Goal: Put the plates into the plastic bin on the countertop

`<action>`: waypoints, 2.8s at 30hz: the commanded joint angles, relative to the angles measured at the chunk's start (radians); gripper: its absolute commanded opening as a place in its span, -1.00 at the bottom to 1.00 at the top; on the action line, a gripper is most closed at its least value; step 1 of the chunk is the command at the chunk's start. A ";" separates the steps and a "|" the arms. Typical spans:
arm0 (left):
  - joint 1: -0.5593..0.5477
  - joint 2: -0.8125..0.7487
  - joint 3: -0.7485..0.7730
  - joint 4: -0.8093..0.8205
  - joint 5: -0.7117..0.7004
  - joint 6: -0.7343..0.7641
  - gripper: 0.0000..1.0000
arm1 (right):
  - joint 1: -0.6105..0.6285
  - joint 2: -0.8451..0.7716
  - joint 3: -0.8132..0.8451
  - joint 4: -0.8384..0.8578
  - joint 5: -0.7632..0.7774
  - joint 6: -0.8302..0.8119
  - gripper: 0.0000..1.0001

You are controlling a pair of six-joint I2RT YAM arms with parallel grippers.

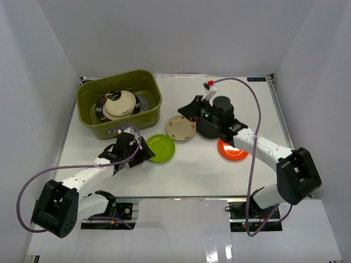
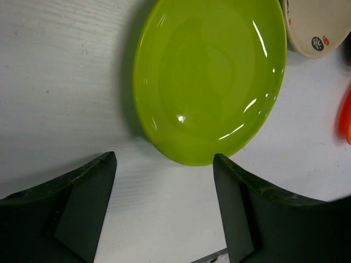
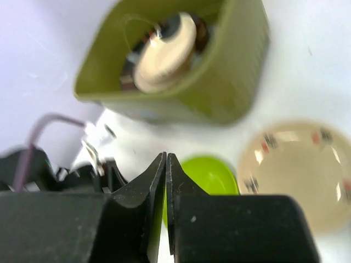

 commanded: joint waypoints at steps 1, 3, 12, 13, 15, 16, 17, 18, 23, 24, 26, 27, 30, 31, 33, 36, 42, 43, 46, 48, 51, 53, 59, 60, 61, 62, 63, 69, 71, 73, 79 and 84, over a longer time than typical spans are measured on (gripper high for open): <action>-0.010 0.043 0.021 0.085 -0.033 0.017 0.55 | -0.008 -0.078 -0.248 0.039 0.046 -0.018 -0.83; -0.015 0.095 0.029 0.093 -0.053 0.026 0.43 | -0.025 -0.138 -0.327 0.035 0.073 -0.008 -0.51; -0.024 0.150 0.040 0.105 -0.169 0.038 -1.00 | -0.049 -0.103 -0.545 0.128 0.162 0.141 0.21; -0.024 0.123 0.038 0.088 -0.175 0.040 -1.00 | -0.049 -0.070 -0.545 0.139 0.164 0.175 0.22; -0.024 0.086 0.041 0.064 -0.186 0.047 -1.00 | -0.053 -0.031 -0.536 0.183 0.176 0.195 0.30; -0.024 0.063 0.043 0.038 -0.186 0.047 -1.00 | -0.053 0.010 -0.533 0.200 0.179 0.215 0.32; -0.024 0.008 0.052 0.019 -0.182 0.050 -1.00 | -0.056 0.032 -0.528 0.218 0.175 0.254 0.33; -0.025 -0.024 0.061 0.003 -0.174 0.055 -1.00 | -0.057 0.055 -0.512 0.234 0.178 0.271 0.35; -0.025 -0.187 0.210 -0.143 -0.214 0.095 -1.00 | -0.062 0.188 -0.432 0.281 0.228 0.348 0.35; -0.024 -0.190 0.291 -0.155 -0.227 0.109 -1.00 | -0.062 0.206 -0.406 0.288 0.251 0.360 0.32; -0.013 -0.154 0.380 -0.197 -0.273 0.174 -1.00 | -0.065 0.260 -0.378 0.289 0.274 0.380 0.30; -0.004 -0.084 0.476 -0.211 -0.293 0.200 -1.00 | -0.068 0.276 -0.366 0.291 0.274 0.406 0.27; 0.106 0.038 0.619 -0.237 -0.233 0.247 -1.00 | -0.066 0.323 -0.330 0.297 0.267 0.443 0.02; 0.182 0.053 0.638 -0.202 -0.197 0.250 -1.00 | -0.066 0.338 -0.318 0.297 0.262 0.445 -0.03; 0.276 0.087 0.672 -0.168 -0.162 0.245 -1.00 | -0.066 0.346 -0.309 0.283 0.267 0.448 -0.10; 0.382 0.170 0.739 -0.162 -0.177 0.247 -1.00 | -0.071 0.362 -0.303 0.280 0.271 0.448 -0.39; 0.514 0.313 0.787 -0.148 -0.152 0.242 -1.00 | -0.080 0.273 -0.309 0.280 0.228 0.394 -0.84; 0.518 0.328 0.790 -0.148 -0.149 0.242 -1.00 | -0.080 0.248 -0.312 0.275 0.228 0.384 -0.84; 0.522 0.377 0.776 -0.143 -0.200 0.238 -1.00 | -0.080 0.147 -0.326 0.248 0.228 0.335 -0.84; 0.528 0.408 0.758 -0.136 -0.223 0.227 -1.00 | -0.082 0.092 -0.333 0.225 0.241 0.295 -0.84; 0.536 0.451 0.764 -0.125 -0.214 0.222 -0.95 | -0.080 -0.029 -0.327 0.167 0.253 0.229 -0.84; 0.537 0.457 0.765 -0.123 -0.211 0.224 -0.37 | -0.082 -0.071 -0.318 0.127 0.267 0.201 -0.84; 0.536 0.350 0.730 -0.059 -0.168 0.216 0.96 | -0.063 -0.100 -0.139 0.038 0.245 0.091 -0.84; 0.536 0.328 0.727 -0.044 -0.137 0.210 0.96 | -0.054 -0.061 -0.098 0.007 0.238 0.077 -0.84; 0.536 0.281 0.716 -0.033 -0.119 0.208 0.96 | -0.043 -0.037 -0.061 0.002 0.230 0.060 -0.84; 0.536 0.253 0.712 -0.022 -0.100 0.207 0.96 | -0.022 -0.014 0.009 -0.001 0.230 0.057 -0.84; 0.536 0.226 0.707 -0.001 -0.050 0.205 0.96 | -0.013 0.037 0.045 -0.016 0.228 0.054 -0.84; 0.495 0.032 0.684 0.015 0.166 0.185 0.96 | 0.062 0.317 0.384 -0.096 0.188 0.037 -0.84; 0.441 0.017 0.681 -0.008 0.180 0.195 0.96 | 0.085 0.389 0.479 -0.134 0.175 0.040 -0.85; 0.344 -0.002 0.655 -0.019 0.184 0.210 0.96 | 0.108 0.498 0.622 -0.172 0.155 0.051 -0.84; 0.260 -0.061 0.735 -0.100 0.176 0.251 0.96 | 0.174 0.778 1.057 -0.343 0.147 0.040 -0.84; 0.218 -0.083 0.765 -0.107 0.182 0.239 0.96 | 0.187 0.851 1.190 -0.386 0.130 0.078 0.06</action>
